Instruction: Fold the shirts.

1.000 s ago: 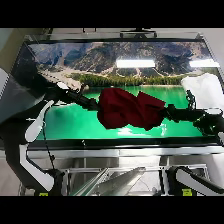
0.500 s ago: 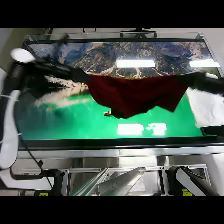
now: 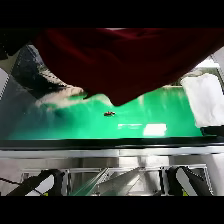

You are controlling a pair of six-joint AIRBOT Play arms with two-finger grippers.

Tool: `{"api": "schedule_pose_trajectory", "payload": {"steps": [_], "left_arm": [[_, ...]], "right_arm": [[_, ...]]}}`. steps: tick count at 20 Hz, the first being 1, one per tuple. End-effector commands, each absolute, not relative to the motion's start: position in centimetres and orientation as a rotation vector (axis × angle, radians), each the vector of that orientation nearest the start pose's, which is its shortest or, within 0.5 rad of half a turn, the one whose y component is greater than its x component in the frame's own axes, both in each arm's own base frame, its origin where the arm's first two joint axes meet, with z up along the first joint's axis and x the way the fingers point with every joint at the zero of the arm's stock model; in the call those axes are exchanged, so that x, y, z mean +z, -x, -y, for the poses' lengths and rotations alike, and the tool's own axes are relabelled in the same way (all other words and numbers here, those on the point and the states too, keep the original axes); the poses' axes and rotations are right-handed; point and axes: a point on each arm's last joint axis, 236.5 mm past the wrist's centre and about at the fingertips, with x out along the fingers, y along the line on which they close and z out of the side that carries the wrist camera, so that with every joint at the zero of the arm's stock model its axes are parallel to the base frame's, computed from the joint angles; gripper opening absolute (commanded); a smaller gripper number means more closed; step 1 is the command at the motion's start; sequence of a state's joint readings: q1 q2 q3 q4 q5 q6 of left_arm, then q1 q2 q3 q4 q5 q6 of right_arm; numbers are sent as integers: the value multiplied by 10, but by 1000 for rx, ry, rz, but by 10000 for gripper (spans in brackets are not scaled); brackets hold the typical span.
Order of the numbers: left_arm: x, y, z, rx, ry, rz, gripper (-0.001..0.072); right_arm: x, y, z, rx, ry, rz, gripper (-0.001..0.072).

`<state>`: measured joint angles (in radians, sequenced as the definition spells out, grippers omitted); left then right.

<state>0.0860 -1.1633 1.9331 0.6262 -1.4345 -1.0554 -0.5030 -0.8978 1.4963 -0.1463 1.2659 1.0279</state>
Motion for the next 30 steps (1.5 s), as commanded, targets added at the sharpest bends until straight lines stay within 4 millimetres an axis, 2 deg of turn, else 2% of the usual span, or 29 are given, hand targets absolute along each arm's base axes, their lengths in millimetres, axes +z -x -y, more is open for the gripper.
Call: {"api": "schedule_pose_trajectory", "payload": {"steps": [1, 3, 4, 5, 6, 7, 8, 9, 11, 12, 14, 17, 20, 23, 27, 30], "left_arm": [[348, -364, 151, -859, 11, -470, 30], [287, -388, 159, -897, 85, -630, 31], [253, -398, 165, -917, 124, -717, 32], [219, -405, 172, -935, 157, -795, 89], [183, -411, 178, -951, 191, -880, 345], [151, -418, 180, -949, 232, -950, 564], [121, -423, 180, -945, 270, -1020, 710], [98, -427, 175, -940, 300, -1077, 710], [61, -430, 158, -927, 357, -1180, 709], [45, -425, 148, -917, 385, -1247, 709], [25, -410, 133, -934, 448, -1360, 708], [-1, -389, 121, -903, 537, -1451, 690], [-44, -381, 106, -791, 539, -1489, 689], [-67, -393, 107, -729, 521, -1425, 689], [-78, -414, 126, -709, 417, -1342, 689], [-84, -420, 143, -712, 370, -1315, 688]], "right_arm": [[373, -356, -71, 636, -405, -307, 22], [301, -384, -77, 615, -428, -508, 22], [257, -396, -83, 615, -440, -621, 22], [212, -406, -87, 604, -466, -737, 26], [171, -414, -89, 583, -494, -832, 144], [130, -424, -88, 548, -521, -919, 417], [98, -431, -84, 519, -543, -988, 474], [77, -436, -82, 507, -581, -1035, 474], [53, -442, -71, 476, -638, -1082, 473], [50, -441, -64, 463, -655, -1090, 466], [53, -427, -52, 467, -687, -1130, 466], [45, -380, -51, 490, -750, -1274, 465], [12, -322, -60, 427, -781, -1398, 465], [-25, -287, -71, 333, -825, -1390, 466], [-85, -248, -92, 224, -813, -1409, 466], [-109, -232, -114, 215, -813, -1432, 465]]}}
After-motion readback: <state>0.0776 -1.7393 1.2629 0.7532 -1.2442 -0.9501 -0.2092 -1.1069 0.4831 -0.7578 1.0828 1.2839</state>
